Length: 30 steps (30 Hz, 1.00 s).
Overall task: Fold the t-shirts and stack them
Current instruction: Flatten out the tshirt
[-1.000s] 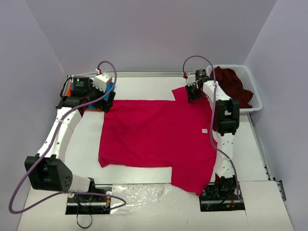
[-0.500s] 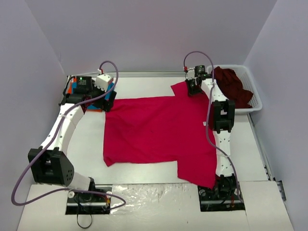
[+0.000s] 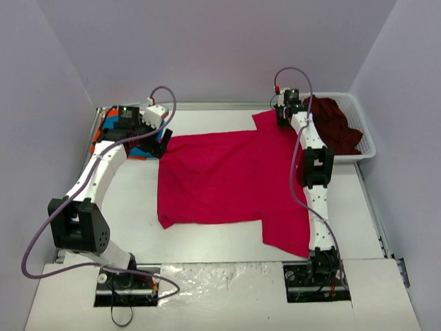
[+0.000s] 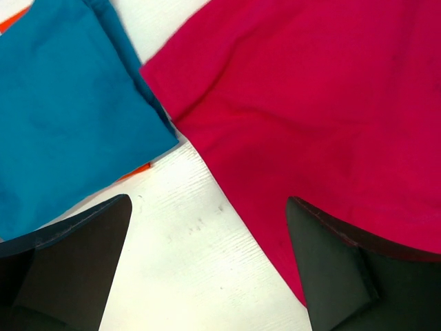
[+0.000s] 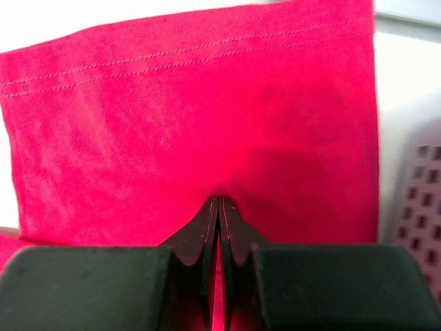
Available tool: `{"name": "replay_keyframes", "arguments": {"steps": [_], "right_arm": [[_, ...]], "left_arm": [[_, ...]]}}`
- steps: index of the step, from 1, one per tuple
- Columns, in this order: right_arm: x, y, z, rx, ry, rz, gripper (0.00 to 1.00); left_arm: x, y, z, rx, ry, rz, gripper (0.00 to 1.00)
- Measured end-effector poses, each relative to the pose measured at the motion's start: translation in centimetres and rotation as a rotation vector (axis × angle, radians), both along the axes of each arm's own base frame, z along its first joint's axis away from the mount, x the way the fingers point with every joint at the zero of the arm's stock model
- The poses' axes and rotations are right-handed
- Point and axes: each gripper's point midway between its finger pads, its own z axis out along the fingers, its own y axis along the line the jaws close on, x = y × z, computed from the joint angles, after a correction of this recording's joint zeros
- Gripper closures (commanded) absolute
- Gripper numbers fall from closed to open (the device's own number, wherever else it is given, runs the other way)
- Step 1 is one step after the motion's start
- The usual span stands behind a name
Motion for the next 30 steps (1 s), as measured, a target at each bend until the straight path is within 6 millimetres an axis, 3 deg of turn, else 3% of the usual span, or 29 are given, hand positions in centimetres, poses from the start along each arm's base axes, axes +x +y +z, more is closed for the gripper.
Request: {"name": "replay_keyframes", "arguments": {"steps": [8,12,16,17,20,21,25,27,30], "right_arm": [[0.4,-1.1,0.1,-0.007,-0.027,-0.023,1.00],[-2.2,-0.6,0.5,0.014,0.032,0.009,1.00],[-5.0,0.1,3.5,0.041,0.052,0.054,1.00],[-5.7,0.4,5.1,0.048,0.040,0.068,1.00],[-8.4,1.0,9.7,0.065,0.002,0.126,1.00],[-9.7,1.3,11.3,0.070,-0.009,0.155,1.00],[-16.1,2.4,15.8,0.083,-0.023,0.275,1.00],[-20.0,2.7,16.3,0.084,-0.002,0.326,1.00],[-25.5,3.0,15.0,0.080,0.062,0.380,1.00]], "left_arm": [[0.9,-1.5,-2.9,0.001,0.074,-0.030,0.06],[2.6,-2.6,-3.9,-0.027,0.102,-0.056,0.06],[5.4,-4.0,-4.5,-0.084,0.120,-0.068,0.01],[5.9,-4.4,-4.6,-0.095,0.125,-0.071,0.26],[7.6,-5.2,-4.9,-0.134,0.140,-0.069,0.70],[8.2,-5.4,-4.9,-0.141,0.138,-0.068,0.95],[9.9,-5.8,-5.7,-0.154,0.148,-0.057,0.98],[10.9,-5.9,-6.6,-0.153,0.162,-0.050,0.97],[12.1,-5.8,-9.0,-0.143,0.203,-0.030,0.98]]}}
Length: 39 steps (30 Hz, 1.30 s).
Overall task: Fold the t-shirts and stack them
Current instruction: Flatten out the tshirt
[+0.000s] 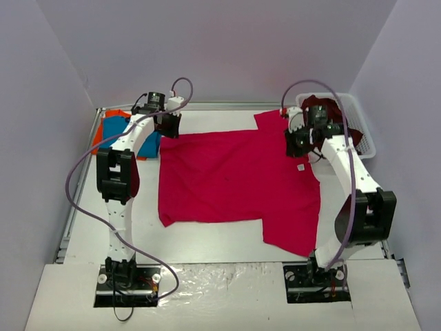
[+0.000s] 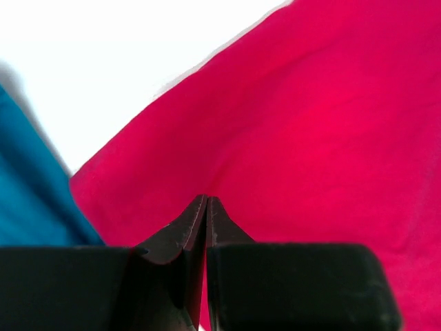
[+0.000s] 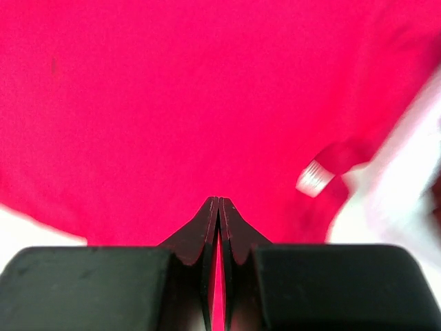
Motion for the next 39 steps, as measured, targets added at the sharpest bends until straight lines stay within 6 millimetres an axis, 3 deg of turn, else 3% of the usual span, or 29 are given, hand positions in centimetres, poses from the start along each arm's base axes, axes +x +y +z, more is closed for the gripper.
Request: {"name": "replay_keyframes", "arguments": {"steps": [4,8,11,20,25,29,39], "right_arm": [[-5.3,0.1,-3.5,-0.006,0.112,0.038,1.00],[-8.3,0.2,-6.0,0.009,0.182,0.056,1.00],[-9.4,0.3,-6.8,0.027,0.196,0.066,1.00],[-9.0,0.8,-7.5,0.048,0.195,0.084,1.00],[-8.5,0.1,-11.9,-0.010,0.318,0.056,1.00],[-9.2,-0.5,-15.7,-0.085,0.430,0.044,1.00],[-8.8,-0.1,-16.0,-0.153,0.418,0.050,1.00]], "left_arm": [[1.2,0.2,-3.8,0.023,0.068,0.028,0.98],[1.4,0.9,-6.5,0.068,0.126,0.060,0.98],[1.5,1.5,-7.4,0.100,0.145,0.081,0.98],[2.2,2.7,-7.5,0.162,0.137,0.123,0.98],[2.3,2.8,-7.5,0.167,0.138,0.126,0.98],[3.2,2.8,-7.4,0.171,0.124,0.133,0.98],[6.1,2.7,-7.7,0.177,0.094,0.148,0.98]]}}
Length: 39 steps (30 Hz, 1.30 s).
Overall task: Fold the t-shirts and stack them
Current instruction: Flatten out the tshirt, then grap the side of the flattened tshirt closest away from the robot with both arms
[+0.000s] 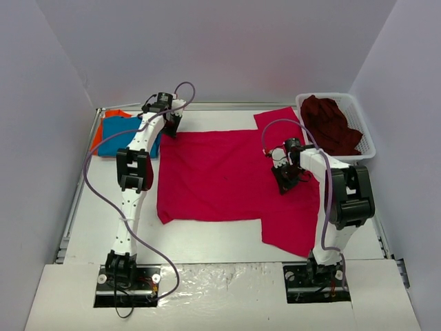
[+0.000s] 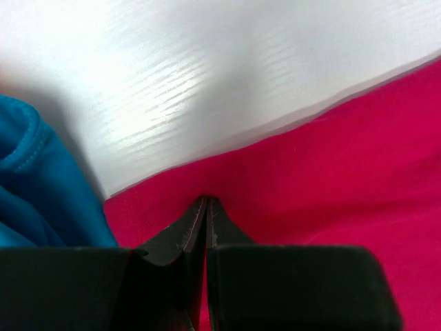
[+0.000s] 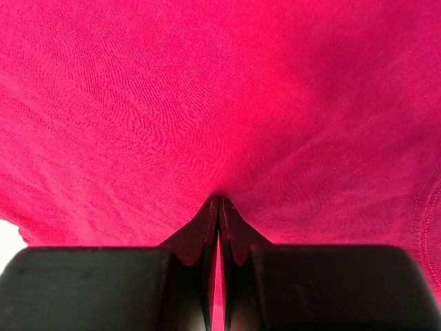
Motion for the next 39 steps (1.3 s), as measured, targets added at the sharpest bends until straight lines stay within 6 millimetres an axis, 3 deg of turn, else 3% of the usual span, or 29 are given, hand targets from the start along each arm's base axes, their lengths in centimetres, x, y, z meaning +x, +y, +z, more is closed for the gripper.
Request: {"name": "replay_keyframes", "arguments": {"steps": [20,26,28,29,32,34,35,36,38,39], "right_arm": [[0.2,0.3,-0.1,-0.012,0.031,0.007,1.00],[1.1,0.4,0.1,-0.013,0.031,0.010,1.00],[1.7,0.5,0.5,-0.011,0.026,0.013,1.00],[2.0,0.6,0.8,-0.010,0.020,0.013,1.00],[2.7,0.7,1.6,-0.005,-0.001,0.020,1.00],[2.6,0.8,2.1,-0.002,-0.007,0.026,0.97],[2.6,0.8,2.4,0.002,-0.011,0.030,0.91],[2.5,0.8,2.9,0.007,-0.017,0.035,0.60],[2.4,0.9,4.1,0.022,-0.040,0.040,0.42],[2.5,0.9,4.9,0.035,-0.063,0.044,0.27]], "left_arm": [[3.5,1.5,0.3,0.093,-0.115,0.043,0.98],[3.9,1.7,0.4,0.147,-0.139,0.037,0.97],[3.4,1.9,0.5,0.165,-0.133,0.033,0.87],[2.7,2.0,0.8,0.173,-0.120,0.027,0.77],[0.7,2.5,3.3,0.194,-0.107,0.027,0.76],[-0.6,3.1,7.1,0.208,-0.140,0.028,0.42],[-1.1,3.3,9.3,0.210,-0.171,0.031,0.35],[-1.9,3.5,12.0,0.207,-0.208,0.037,0.25],[-4.0,3.9,17.2,0.195,-0.283,0.044,0.07],[-5.4,4.1,20.0,0.183,-0.336,0.046,0.06]]}}
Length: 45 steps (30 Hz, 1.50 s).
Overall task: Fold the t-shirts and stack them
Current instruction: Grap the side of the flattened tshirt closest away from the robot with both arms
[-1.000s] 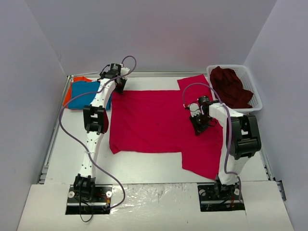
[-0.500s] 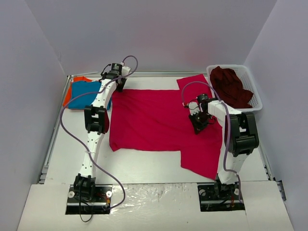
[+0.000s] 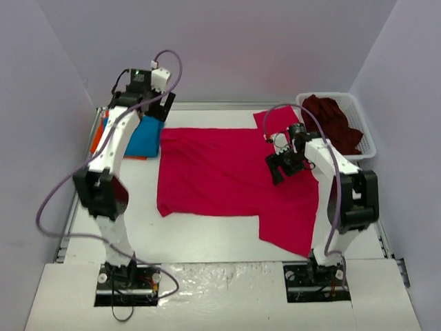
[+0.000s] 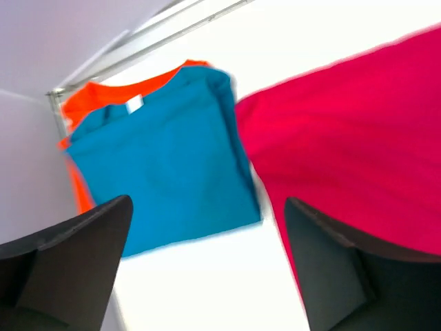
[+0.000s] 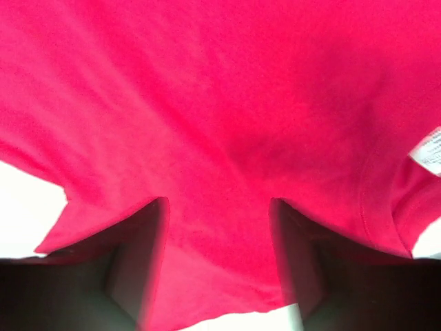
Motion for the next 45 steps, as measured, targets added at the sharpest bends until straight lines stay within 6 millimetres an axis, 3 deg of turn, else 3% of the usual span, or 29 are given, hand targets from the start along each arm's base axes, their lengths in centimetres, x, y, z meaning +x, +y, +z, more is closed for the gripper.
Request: {"name": "replay_keyframes", "arguments": {"steps": [1,2,3,4,6,10,15,17,20,25,27,30,34,36,40,42,45], "right_arm": [[0.1,0.1,0.8,0.018,-0.022,-0.002,0.07],[0.1,0.1,1.7,0.032,-0.046,0.006,0.07],[0.2,0.1,2.6,0.055,-0.077,0.006,0.00],[0.3,-0.2,3.4,0.080,-0.107,-0.016,0.00],[0.2,-1.4,4.8,0.119,-0.166,-0.071,0.00],[-0.5,-3.9,7.0,0.177,-0.284,-0.186,0.00],[-1.1,-2.6,9.5,0.314,-0.363,-0.172,0.00],[-1.2,-2.4,10.0,0.362,-0.378,-0.171,0.00],[-1.4,-2.5,9.9,0.397,-0.368,-0.174,0.04],[-1.8,-2.8,9.0,0.378,-0.350,-0.173,0.10],[-1.7,-3.2,8.8,0.354,-0.353,-0.183,0.10],[-1.3,-4.2,8.4,0.299,-0.363,-0.214,0.11],[-1.1,-5.6,8.0,0.235,-0.369,-0.255,0.11],[-0.9,-6.1,7.9,0.216,-0.376,-0.269,0.11],[-0.8,-7.0,7.8,0.192,-0.383,-0.292,0.11],[-0.7,-7.2,7.6,0.181,-0.379,-0.299,0.11],[-0.7,-7.5,7.0,0.166,-0.362,-0.308,0.11]], "left_arm": [[-2.7,0.3,3.3,-0.019,-0.059,-0.008,0.06],[-3.6,0.4,4.2,-0.021,-0.073,-0.011,0.06],[-5.3,0.5,5.8,-0.036,-0.120,-0.023,0.06],[-7.4,0.6,6.7,-0.050,-0.149,-0.037,0.06],[-11.2,0.9,7.1,-0.064,-0.160,-0.055,0.06],[-16.5,0.8,3.7,-0.103,-0.116,-0.101,0.06],[-21.3,1.4,-3.4,-0.288,0.016,-0.071,0.06],[-22.3,2.2,-4.3,-0.393,0.026,-0.027,0.06],[-22.5,2.5,-3.6,-0.445,0.000,-0.038,0.06],[-22.5,0.3,-2.7,-0.296,0.014,-0.242,0.06],[-22.9,-0.3,-4.0,-0.214,0.039,-0.325,0.06],[-25.1,-0.3,-8.1,-0.100,0.136,-0.430,0.01],[-29.0,0.5,-13.3,0.065,0.281,-0.566,0.27],[-30.3,1.0,-14.7,0.140,0.311,-0.630,0.31],[-31.6,1.8,-15.6,0.243,0.291,-0.706,0.36],[-31.8,2.0,-15.6,0.265,0.279,-0.726,0.51],[-31.7,1.9,-15.9,0.281,0.271,-0.750,0.59]]}}
